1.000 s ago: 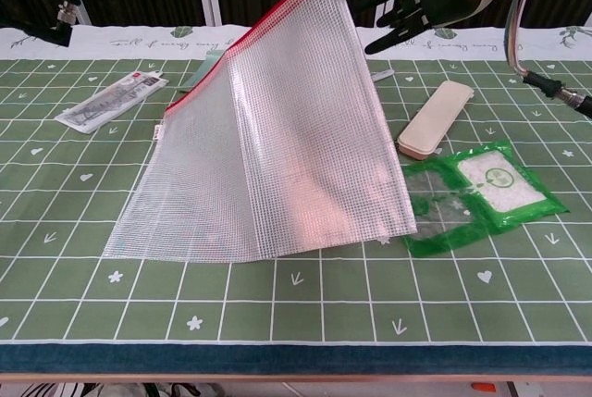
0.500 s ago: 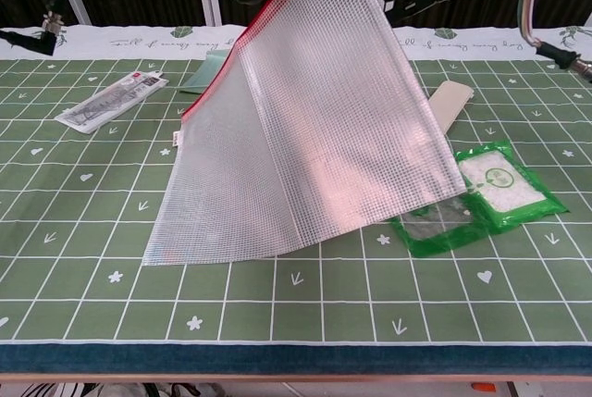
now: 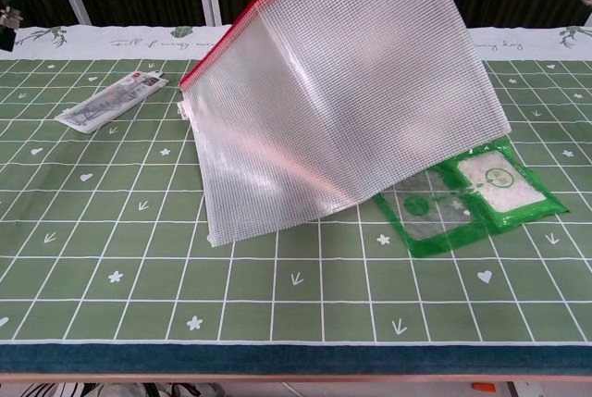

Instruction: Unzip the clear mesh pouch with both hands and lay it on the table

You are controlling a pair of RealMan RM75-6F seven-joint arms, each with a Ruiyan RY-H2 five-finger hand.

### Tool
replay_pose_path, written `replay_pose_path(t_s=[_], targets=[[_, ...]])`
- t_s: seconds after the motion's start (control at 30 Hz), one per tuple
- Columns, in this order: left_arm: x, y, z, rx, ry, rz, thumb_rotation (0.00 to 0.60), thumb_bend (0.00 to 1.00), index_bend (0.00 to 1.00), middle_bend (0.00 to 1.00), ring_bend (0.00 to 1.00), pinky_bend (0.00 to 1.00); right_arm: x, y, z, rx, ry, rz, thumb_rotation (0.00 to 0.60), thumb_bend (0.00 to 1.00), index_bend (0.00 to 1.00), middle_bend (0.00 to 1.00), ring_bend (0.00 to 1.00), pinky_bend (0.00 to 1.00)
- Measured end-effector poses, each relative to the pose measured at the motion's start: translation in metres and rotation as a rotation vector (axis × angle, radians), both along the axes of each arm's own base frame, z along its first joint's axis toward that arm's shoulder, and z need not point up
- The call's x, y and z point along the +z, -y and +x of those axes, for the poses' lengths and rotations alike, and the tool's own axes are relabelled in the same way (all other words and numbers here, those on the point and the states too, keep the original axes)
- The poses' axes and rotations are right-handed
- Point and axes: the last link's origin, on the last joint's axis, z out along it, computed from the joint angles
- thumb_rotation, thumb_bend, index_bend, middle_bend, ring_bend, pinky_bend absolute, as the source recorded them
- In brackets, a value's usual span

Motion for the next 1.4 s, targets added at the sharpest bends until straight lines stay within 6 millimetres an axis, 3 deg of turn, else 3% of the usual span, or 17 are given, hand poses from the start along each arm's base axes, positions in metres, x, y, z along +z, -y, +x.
replay_pose_path(t_s=[0.67, 1.03, 1.4], targets=[[0.037, 0.011, -0.048, 0.046, 0.022, 0.022, 0.6, 0.51, 0.61, 0.11, 0.0, 0.0, 0.022, 0.01, -0.039, -0.055, -0.076, -0.054, 0.6, 0.55, 0.66, 0.17, 0.01, 0.21], [0.052, 0.018, -0.075, 0.079, 0.005, 0.028, 0.6, 0.51, 0.61, 0.11, 0.0, 0.0, 0.025, 0.01, -0.057, -0.091, -0.114, -0.066, 0.6, 0.55, 0.66, 0.17, 0.01, 0.21], [0.06, 0.021, -0.092, 0.103, -0.004, 0.034, 0.6, 0.51, 0.61, 0.11, 0.0, 0.0, 0.029, 0.011, -0.061, -0.105, -0.122, -0.079, 0.6, 0.55, 0.66, 0.17, 0.01, 0.21]])
